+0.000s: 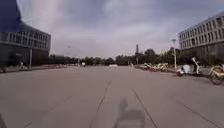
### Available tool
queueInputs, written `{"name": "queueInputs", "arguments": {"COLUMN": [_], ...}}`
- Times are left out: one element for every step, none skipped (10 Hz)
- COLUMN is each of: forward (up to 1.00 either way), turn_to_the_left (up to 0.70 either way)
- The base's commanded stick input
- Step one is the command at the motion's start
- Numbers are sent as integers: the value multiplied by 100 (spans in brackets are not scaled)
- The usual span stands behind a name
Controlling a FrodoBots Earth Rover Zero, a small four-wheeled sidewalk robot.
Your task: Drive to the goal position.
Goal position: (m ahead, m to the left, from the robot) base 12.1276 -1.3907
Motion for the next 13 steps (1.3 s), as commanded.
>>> {"name": "queueInputs", "arguments": {"forward": [100, 100, 100, 100, 100, 100, 100, 100, 100, 100, 100, 100, 100], "turn_to_the_left": [0, 0, 0, 0, -22, -8, 0, 0, 0, 0, 0, 0, 0]}}
